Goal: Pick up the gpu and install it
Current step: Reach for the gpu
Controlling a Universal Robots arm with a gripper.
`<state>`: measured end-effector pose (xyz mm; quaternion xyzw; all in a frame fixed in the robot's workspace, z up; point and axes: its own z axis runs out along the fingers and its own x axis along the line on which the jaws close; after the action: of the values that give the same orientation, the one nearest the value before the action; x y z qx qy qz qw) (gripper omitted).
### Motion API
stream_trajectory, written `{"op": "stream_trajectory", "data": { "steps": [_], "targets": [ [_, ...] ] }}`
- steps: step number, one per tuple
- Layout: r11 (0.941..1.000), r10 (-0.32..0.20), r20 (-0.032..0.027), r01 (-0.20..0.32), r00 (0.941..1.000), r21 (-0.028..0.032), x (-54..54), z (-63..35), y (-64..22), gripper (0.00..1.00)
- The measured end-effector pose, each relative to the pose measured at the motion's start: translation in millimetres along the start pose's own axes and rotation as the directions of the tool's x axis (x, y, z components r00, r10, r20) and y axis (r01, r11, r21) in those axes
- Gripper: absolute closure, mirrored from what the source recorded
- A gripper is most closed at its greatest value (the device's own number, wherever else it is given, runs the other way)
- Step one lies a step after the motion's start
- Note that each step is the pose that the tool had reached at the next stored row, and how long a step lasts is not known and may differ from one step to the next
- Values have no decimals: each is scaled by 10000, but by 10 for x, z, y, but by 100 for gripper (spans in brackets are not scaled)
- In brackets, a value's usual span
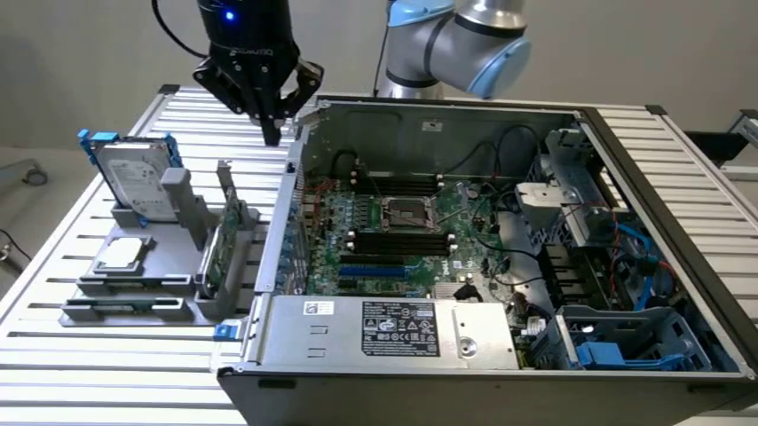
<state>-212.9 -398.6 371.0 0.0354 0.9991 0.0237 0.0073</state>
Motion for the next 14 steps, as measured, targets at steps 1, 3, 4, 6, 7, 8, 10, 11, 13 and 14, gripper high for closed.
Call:
{"op": "stream_trajectory", "data": {
  "steps": [1, 3, 4, 6, 7, 8, 10, 11, 13, 14],
  "targets": [
    [10000, 0, 0, 0, 10000, 2, 45, 14, -4, 89],
    [10000, 1, 0, -1, 10000, 8, 134, 41, -11, 89],
    [10000, 0, 1, 0, 10000, 12, 183, 55, -15, 89],
    [10000, 0, 1, 0, 10000, 17, 273, 80, -23, 89],
    [10000, 1, 2, -1, 10000, 20, 318, 93, -27, 89],
    [10000, 1, 1, -1, 10000, 22, 363, 106, -30, 89],
    [10000, 0, 2, 0, 10000, 24, 453, 136, -38, 89],
    [10000, 0, 2, 0, 10000, 26, 501, 150, -43, 89],
    [10000, -7, 2, 7, 10000, 33, 579, 171, -49, 89],
    [10000, -21, 0, 21, 10000, 38, 600, 178, -51, 89]
  ]
}}
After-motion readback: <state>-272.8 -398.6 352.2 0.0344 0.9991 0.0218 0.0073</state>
